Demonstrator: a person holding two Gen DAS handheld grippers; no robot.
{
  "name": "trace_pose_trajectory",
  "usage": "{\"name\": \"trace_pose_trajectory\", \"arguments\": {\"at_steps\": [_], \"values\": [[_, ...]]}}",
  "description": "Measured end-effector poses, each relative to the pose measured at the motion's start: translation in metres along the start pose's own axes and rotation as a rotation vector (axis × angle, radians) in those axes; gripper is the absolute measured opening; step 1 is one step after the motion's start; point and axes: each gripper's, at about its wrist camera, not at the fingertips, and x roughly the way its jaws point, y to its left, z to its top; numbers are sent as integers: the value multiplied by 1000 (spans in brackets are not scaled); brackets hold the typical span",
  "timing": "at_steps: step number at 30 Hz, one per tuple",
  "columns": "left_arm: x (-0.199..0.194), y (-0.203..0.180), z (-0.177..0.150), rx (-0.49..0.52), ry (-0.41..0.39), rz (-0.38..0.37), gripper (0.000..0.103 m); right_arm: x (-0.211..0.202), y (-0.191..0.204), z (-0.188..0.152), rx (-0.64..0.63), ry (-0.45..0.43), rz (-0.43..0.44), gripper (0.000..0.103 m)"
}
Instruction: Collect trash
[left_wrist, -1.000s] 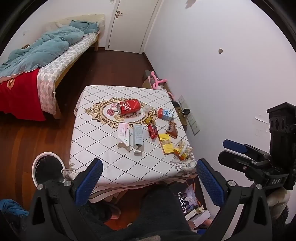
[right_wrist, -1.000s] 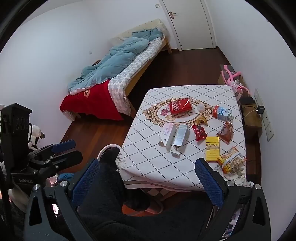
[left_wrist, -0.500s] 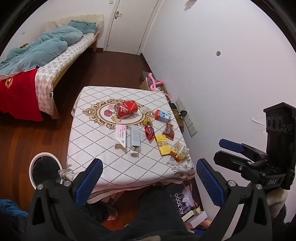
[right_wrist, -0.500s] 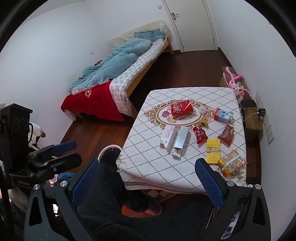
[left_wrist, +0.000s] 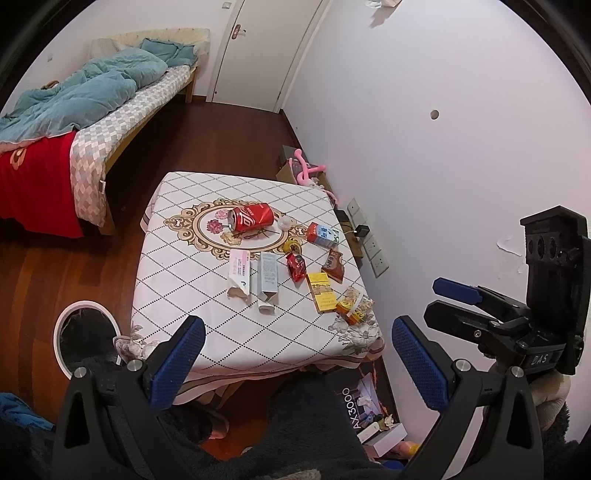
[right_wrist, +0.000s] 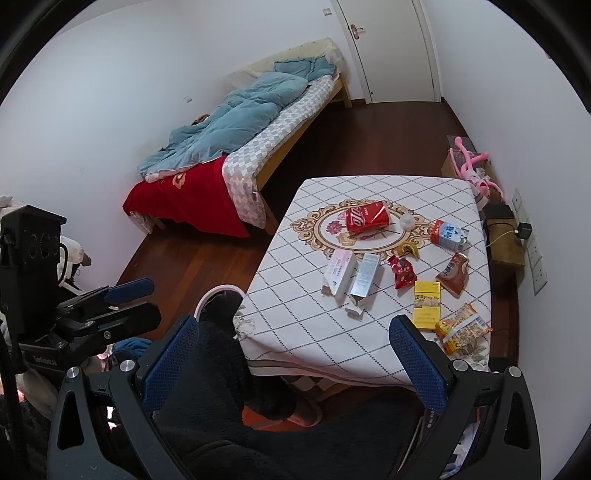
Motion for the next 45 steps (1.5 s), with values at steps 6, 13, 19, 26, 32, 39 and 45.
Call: {"name": "trace_pose_trajectory", "arguments": {"at_steps": [6, 13, 19, 26, 32, 39, 45], "values": [[-1, 2, -2, 0, -9, 0, 103, 2, 2, 0, -4, 0, -3, 103], [-2, 4, -2, 1, -8, -3, 103, 6, 5, 3, -9, 3, 3, 103], [-4, 6, -1, 5, -8, -3, 103, 7, 7, 1, -13, 4, 7, 103], [-5, 4, 0, 12, -15, -6, 103, 8, 8, 1, -14, 2, 7, 103], [-7, 2, 0, 20, -19, -4, 103, 6, 5, 2, -11, -3, 7, 103], [-12, 3, 0, 26, -25, -4, 103, 3, 4, 3, -14, -5, 9, 103], [-13, 6, 1, 19, -30, 5, 103, 3, 5, 4, -13, 1, 14, 103]]}}
